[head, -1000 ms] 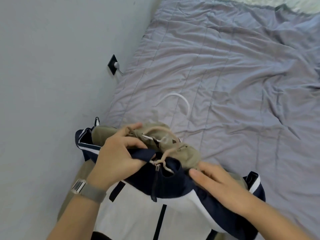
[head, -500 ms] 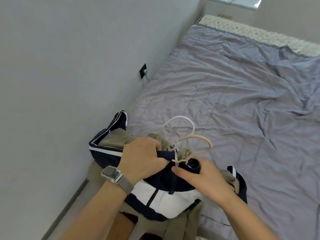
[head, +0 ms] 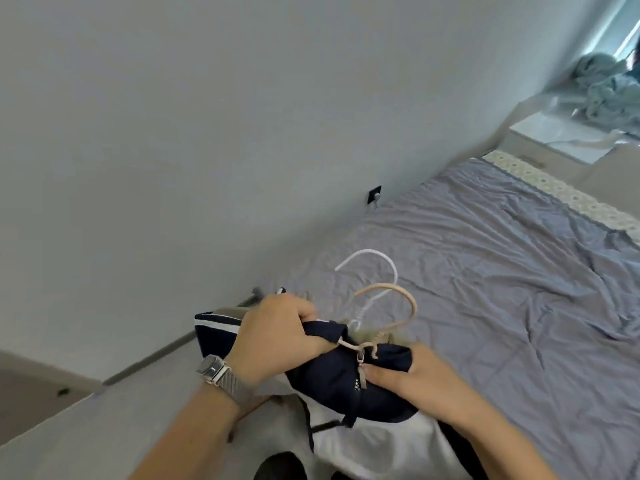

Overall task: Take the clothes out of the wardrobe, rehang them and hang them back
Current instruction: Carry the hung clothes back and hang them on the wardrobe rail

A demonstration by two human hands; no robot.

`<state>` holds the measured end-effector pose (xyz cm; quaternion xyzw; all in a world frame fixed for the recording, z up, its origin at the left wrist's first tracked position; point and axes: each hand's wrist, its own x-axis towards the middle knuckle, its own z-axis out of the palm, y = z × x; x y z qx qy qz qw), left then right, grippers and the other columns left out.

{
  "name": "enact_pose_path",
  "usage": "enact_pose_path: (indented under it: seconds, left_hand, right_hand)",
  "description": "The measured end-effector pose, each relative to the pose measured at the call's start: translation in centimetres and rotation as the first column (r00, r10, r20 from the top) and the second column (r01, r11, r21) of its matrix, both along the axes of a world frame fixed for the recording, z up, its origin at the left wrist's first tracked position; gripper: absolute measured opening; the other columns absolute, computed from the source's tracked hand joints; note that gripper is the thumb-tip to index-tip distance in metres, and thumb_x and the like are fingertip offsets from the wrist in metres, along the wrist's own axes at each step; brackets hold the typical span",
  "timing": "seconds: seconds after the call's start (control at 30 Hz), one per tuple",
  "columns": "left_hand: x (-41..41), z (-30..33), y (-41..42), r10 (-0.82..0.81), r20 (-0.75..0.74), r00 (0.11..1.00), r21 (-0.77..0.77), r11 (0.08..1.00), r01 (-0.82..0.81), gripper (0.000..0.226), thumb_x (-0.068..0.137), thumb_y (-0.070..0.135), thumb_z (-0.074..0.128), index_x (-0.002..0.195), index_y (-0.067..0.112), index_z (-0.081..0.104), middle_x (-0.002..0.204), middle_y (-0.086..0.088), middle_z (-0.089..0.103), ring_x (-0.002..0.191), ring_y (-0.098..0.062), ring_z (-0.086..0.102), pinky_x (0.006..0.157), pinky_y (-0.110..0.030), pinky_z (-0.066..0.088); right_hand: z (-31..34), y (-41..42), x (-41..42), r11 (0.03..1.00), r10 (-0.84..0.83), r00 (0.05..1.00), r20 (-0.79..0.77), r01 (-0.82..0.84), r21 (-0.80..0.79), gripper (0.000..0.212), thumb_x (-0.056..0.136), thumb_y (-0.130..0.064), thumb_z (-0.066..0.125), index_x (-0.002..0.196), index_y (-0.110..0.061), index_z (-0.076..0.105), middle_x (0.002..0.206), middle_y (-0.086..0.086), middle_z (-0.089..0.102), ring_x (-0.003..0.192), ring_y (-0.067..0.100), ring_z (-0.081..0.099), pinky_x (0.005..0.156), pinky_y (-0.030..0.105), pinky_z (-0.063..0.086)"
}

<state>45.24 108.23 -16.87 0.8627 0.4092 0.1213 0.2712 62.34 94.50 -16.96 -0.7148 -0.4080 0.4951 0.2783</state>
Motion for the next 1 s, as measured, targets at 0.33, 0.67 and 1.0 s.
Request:
enact_pose_path:
  seconds: [0.33, 0.67, 1.0]
  left_hand:
    - [-30.9, 6.2, -10.2, 0.713, 0.16, 0.683, -0.112, 0.701, -0.705, 0.052, 0.061, 0.035, 0.083, 0.051, 0.002, 0.044, 0.048, -0.01, 0.039, 0.049, -0.013, 0.036, 0.051, -0.03, 0.031]
    - [-44.4, 10.0, -28.0, 0.931, 0.137, 0.337, 0.051, 0.334, -0.941, 0.059, 0.059, 0.047, 0.081, 0.047, 0.009, 0.037, 0.046, 0.001, 0.032, 0.048, -0.011, 0.029, 0.051, -0.032, 0.027]
    - [-41.4, 10.6, -39.4, 0.923, 0.341, -0.18, 0.29, -0.285, -0.913, 0.024, 0.067, 0.038, 0.071, 0.082, 0.02, 0.063, 0.1, 0.006, 0.049, 0.092, -0.004, 0.051, 0.08, -0.018, 0.043]
  right_hand:
    - [8.4, 5.9, -26.1, 0.703, 0.652, 0.725, 0.221, -0.687, 0.182, 0.022, 0.076, -0.048, 0.072, 0.057, -0.055, 0.063, 0.059, -0.024, 0.064, 0.063, -0.009, 0.059, 0.057, 0.017, 0.043]
    - [8.5, -1.8, -44.0, 0.365, 0.929, 0.369, 0.002, -0.921, 0.135, 0.013, 0.078, -0.039, 0.073, 0.082, -0.026, 0.074, 0.09, 0.013, 0.071, 0.085, 0.02, 0.068, 0.069, 0.028, 0.043]
    - [10.7, -8.4, -49.9, 0.173, 0.981, 0.151, -0.122, -0.964, 0.204, 0.028, 0.079, -0.022, 0.075, 0.057, -0.036, 0.067, 0.06, -0.015, 0.067, 0.067, 0.003, 0.063, 0.065, 0.022, 0.047]
